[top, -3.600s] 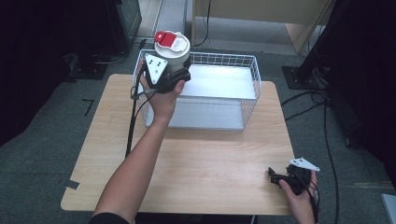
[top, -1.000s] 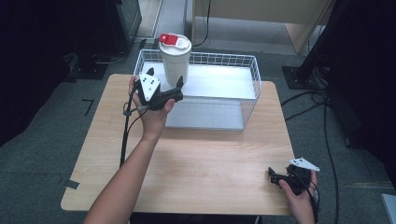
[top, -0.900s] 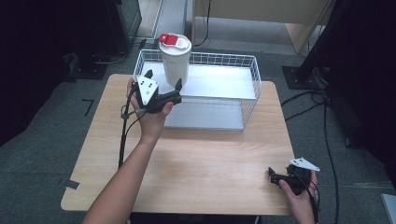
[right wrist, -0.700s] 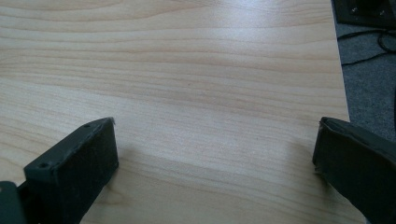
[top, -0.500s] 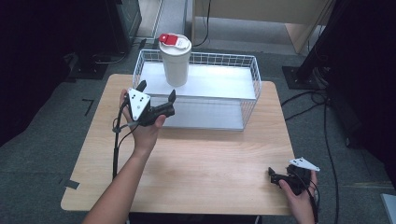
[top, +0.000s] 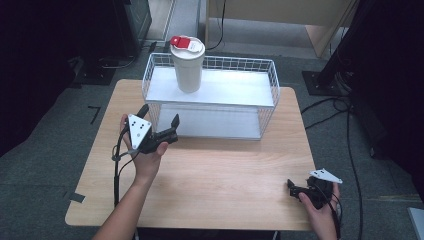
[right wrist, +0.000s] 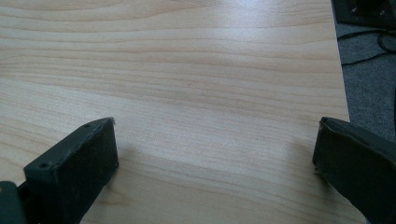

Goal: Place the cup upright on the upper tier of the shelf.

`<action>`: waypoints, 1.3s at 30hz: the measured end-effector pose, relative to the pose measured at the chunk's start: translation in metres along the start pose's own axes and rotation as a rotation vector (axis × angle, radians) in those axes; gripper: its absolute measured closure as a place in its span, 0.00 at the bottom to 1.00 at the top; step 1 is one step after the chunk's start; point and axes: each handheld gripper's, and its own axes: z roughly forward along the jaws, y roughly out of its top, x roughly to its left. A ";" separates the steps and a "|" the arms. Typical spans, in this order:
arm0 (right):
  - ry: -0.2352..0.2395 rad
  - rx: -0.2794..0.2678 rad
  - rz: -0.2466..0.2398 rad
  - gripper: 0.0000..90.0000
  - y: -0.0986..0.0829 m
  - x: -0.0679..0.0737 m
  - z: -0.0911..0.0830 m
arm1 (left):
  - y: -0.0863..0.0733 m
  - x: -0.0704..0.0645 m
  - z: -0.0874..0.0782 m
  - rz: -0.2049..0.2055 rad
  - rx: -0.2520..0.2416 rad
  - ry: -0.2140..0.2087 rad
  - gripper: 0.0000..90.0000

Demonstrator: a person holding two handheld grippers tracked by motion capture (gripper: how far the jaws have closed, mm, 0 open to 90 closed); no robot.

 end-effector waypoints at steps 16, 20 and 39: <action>0.000 0.000 0.000 0.00 0.000 0.000 0.000 | -0.034 0.020 -0.033 -0.036 0.043 0.050 0.03; 0.000 0.000 0.002 0.00 0.000 0.000 0.000 | -0.040 0.027 -0.043 -0.042 0.056 0.066 0.03; 0.000 0.001 0.002 0.00 0.000 0.000 0.000 | -0.085 0.065 -0.089 -0.014 0.170 0.152 0.03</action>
